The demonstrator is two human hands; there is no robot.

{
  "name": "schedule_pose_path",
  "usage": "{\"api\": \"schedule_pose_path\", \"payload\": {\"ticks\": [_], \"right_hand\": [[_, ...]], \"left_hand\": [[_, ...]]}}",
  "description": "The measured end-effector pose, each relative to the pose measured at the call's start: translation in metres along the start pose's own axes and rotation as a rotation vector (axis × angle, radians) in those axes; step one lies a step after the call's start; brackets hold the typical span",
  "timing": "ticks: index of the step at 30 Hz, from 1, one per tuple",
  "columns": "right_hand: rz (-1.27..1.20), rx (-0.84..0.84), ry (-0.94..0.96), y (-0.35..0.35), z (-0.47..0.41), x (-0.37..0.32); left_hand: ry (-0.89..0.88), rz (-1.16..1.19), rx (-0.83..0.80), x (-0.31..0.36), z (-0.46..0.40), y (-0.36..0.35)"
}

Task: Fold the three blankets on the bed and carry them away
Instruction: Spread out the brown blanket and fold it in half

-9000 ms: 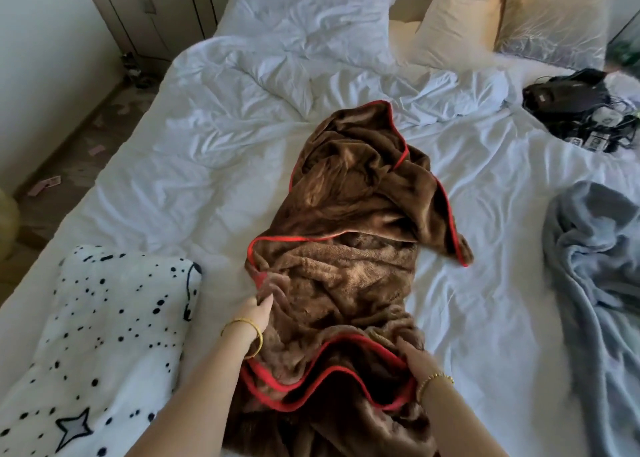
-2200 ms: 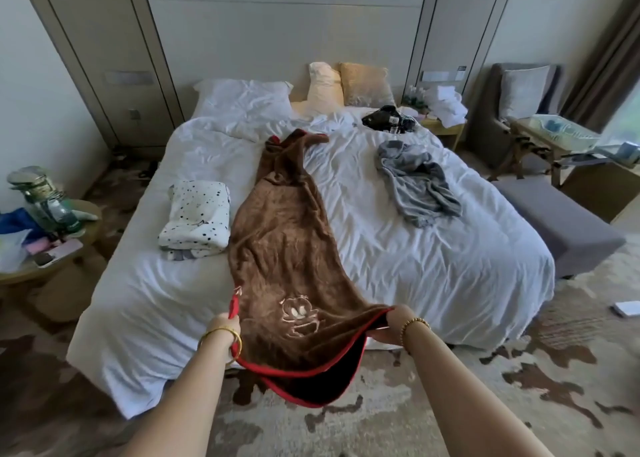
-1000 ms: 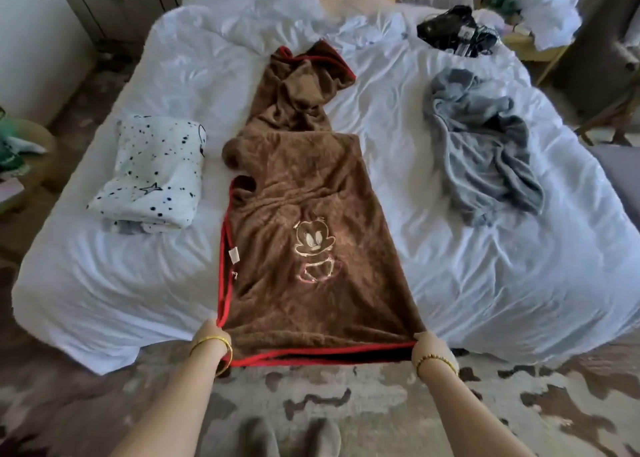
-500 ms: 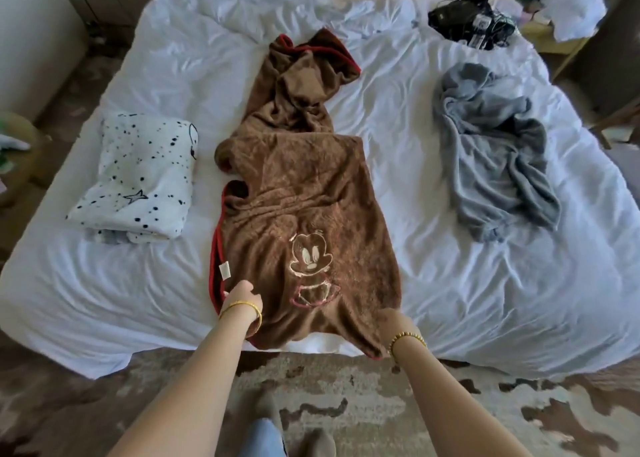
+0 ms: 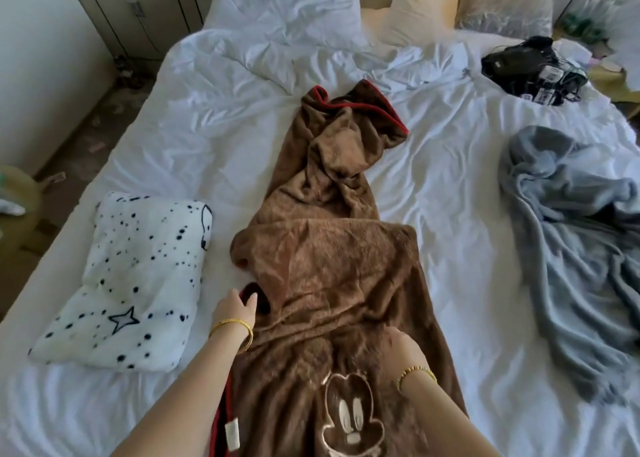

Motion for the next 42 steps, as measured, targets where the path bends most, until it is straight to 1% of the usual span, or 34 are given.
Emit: {"api": "schedule_pose_path", "payload": {"ticks": [4, 7, 9, 11, 13, 15, 18, 20, 21, 22, 23, 24, 25, 26, 27, 28, 29, 30, 31, 32, 33, 34, 35, 36, 37, 38, 39, 40, 42], "right_hand": [[0.013, 0.091, 0.056, 0.021, -0.076, -0.033], [0.05, 0.179, 0.096, 0.042, -0.134, -0.057], [0.082, 0.261, 0.129, 0.057, -0.173, -0.073], [0.121, 0.304, 0.162, 0.068, -0.21, -0.088], [0.157, 0.314, 0.197, 0.072, -0.248, -0.099], [0.168, 0.304, 0.175, 0.071, -0.281, -0.104], [0.12, 0.223, 0.023, 0.062, -0.317, -0.099], [0.117, 0.161, 0.033, 0.052, -0.33, -0.096], [0.103, 0.136, 0.082, 0.047, -0.333, -0.094], [0.073, 0.12, 0.135, 0.044, -0.333, -0.091], [0.048, 0.129, 0.169, 0.046, -0.332, -0.085], [0.026, 0.175, 0.172, 0.052, -0.33, -0.074], [-0.008, 0.256, 0.131, 0.062, -0.328, -0.059], [-0.057, 0.354, 0.054, 0.074, -0.324, -0.039], [-0.11, 0.448, -0.053, 0.086, -0.318, -0.017], [-0.164, 0.52, -0.175, 0.096, -0.31, 0.005], [-0.222, 0.563, -0.29, 0.102, -0.303, 0.023], [-0.269, 0.58, -0.374, 0.106, -0.297, 0.033], [-0.286, 0.58, -0.416, 0.108, -0.295, 0.037], [-0.276, 0.588, -0.42, 0.111, -0.294, 0.035], [-0.262, 0.622, -0.382, 0.115, -0.296, 0.028], [-0.252, 0.67, -0.298, 0.121, -0.298, 0.015], [-0.229, 0.719, -0.178, 0.127, -0.301, -0.001], [-0.185, 0.757, -0.044, 0.13, -0.304, -0.018], [-0.128, 0.768, 0.072, 0.131, -0.31, -0.034], [-0.07, 0.744, 0.146, 0.13, -0.317, -0.047], [-0.022, 0.676, 0.162, 0.127, -0.326, -0.056], [0.016, 0.575, 0.127, 0.122, -0.336, -0.06], [-0.005, 0.363, -0.004, 0.111, -0.351, -0.054]], "left_hand": [[-0.017, -0.023, 0.123, 0.043, -0.067, 0.009], [-0.098, -0.125, 0.214, 0.077, -0.114, 0.013], [-0.153, -0.159, 0.228, 0.103, -0.145, 0.011], [-0.201, -0.162, 0.222, 0.127, -0.177, 0.006], [-0.195, -0.114, 0.195, 0.147, -0.206, -0.001], [-0.133, -0.03, 0.138, 0.16, -0.233, -0.01], [0.015, 0.146, -0.02, 0.172, -0.26, -0.024], [0.034, 0.272, -0.147, 0.187, -0.262, -0.036], [-0.004, 0.305, -0.185, 0.197, -0.258, -0.043], [-0.068, 0.296, -0.187, 0.207, -0.251, -0.052], [-0.143, 0.229, -0.161, 0.216, -0.24, -0.061], [-0.229, 0.128, -0.124, 0.224, -0.225, -0.073], [-0.338, 0.029, -0.096, 0.231, -0.207, -0.088], [-0.475, -0.046, -0.108, 0.238, -0.185, -0.107], [-0.622, -0.099, -0.168, 0.244, -0.161, -0.128], [-0.756, -0.153, -0.263, 0.248, -0.134, -0.15], [-0.844, -0.233, -0.362, 0.253, -0.111, -0.17], [-0.875, -0.313, -0.434, 0.259, -0.094, -0.181], [-0.85, -0.338, -0.47, 0.265, -0.092, -0.189], [-0.749, -0.266, -0.507, 0.274, -0.095, -0.189], [-0.564, -0.027, -0.547, 0.28, -0.109, -0.184], [-0.348, 0.323, -0.565, 0.285, -0.126, -0.172], [-0.139, 0.641, -0.54, 0.286, -0.144, -0.161], [-0.015, 0.808, -0.478, 0.285, -0.161, -0.153], [0.048, 0.914, -0.435, 0.281, -0.176, -0.148], [0.074, 1.01, -0.43, 0.279, -0.184, -0.144], [0.081, 1.079, -0.451, 0.279, -0.188, -0.142], [0.069, 1.075, -0.444, 0.281, -0.194, -0.142], [-0.027, 0.911, -0.401, 0.29, -0.206, -0.148]]}}
Point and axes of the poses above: each hand's wrist, its own z-axis away from the middle knuckle, its own y-axis out of the back of the hand, x = y × z, the point moved 3 cm from there along -z, towards the middle knuckle, and after that the axes turned 4 degrees about y, right-handed, at the moved point
